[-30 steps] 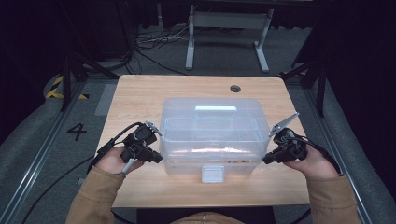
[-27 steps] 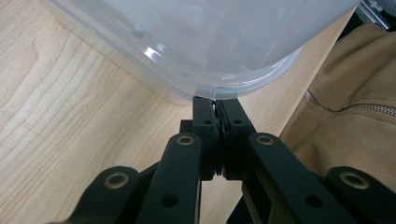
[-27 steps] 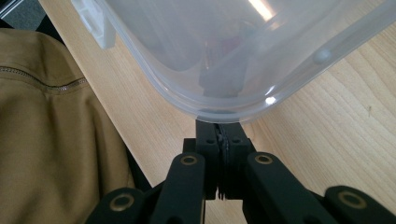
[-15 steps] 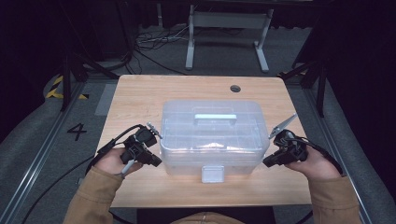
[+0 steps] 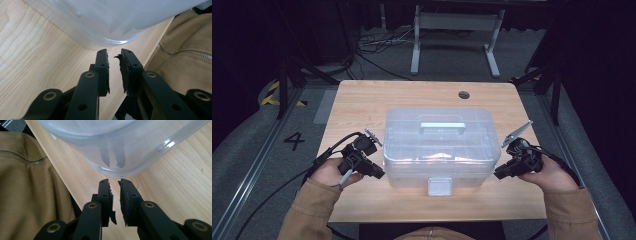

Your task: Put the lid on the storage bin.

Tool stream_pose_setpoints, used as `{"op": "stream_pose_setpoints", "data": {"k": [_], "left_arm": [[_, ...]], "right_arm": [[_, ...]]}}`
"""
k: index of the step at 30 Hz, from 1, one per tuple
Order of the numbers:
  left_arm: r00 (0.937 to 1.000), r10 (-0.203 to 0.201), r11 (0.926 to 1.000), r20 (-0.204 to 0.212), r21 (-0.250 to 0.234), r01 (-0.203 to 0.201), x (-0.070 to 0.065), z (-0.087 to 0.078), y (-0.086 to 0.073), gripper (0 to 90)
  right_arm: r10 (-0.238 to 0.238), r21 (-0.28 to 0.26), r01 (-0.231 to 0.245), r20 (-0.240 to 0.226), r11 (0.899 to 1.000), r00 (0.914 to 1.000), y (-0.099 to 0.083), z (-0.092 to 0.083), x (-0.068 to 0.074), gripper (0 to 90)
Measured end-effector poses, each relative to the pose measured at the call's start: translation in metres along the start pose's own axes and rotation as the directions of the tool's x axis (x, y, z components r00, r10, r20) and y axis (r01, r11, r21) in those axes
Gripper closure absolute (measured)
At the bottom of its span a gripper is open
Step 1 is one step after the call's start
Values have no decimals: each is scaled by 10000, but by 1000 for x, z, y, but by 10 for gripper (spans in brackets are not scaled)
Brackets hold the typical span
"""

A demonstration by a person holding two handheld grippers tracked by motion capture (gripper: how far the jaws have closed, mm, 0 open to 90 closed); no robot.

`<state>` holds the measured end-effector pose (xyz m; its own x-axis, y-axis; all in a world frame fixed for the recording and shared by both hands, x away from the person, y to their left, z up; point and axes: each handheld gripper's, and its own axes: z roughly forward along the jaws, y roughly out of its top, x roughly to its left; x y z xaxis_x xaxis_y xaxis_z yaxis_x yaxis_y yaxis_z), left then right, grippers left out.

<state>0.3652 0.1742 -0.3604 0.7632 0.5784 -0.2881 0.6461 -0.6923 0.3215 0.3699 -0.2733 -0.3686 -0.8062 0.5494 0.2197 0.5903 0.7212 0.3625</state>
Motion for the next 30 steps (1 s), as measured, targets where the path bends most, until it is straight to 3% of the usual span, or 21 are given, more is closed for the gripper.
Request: {"op": "stream_pose_setpoints", "data": {"k": [7, 12, 14, 18, 23, 30], "left_arm": [[9995, -277, 9984, -165, -507, 268, 3, -10, -6, 729], [9980, -550, 9920, -307, -1156, 511, 5, -20, -12, 711], [9964, -720, 9847, -452, -1621, 638, 6, -25, -16, 708], [9927, -1009, 9740, -665, -2102, 849, 8, -31, -22, 707], [9858, -1455, 9503, -834, -2888, 1159, 14, -39, -29, 704], [9750, -1933, 9170, -1093, -3734, 1399, 23, -44, -34, 675]], "right_arm": [[96, -609, -91, 78, 9981, 9999, -4, -14, -4, 720], [182, -1121, -151, 268, 9936, 9995, -6, -24, -7, 687], [293, -1426, -234, 394, 9895, 9988, -6, -27, -9, 676], [478, -2180, -358, 498, 9753, 9976, -7, -36, -14, 658], [710, -2921, -467, 730, 9552, 9948, -10, -43, -19, 635], [1368, -3904, -879, 993, 9165, 9856, -17, -52, -29, 605]]}}
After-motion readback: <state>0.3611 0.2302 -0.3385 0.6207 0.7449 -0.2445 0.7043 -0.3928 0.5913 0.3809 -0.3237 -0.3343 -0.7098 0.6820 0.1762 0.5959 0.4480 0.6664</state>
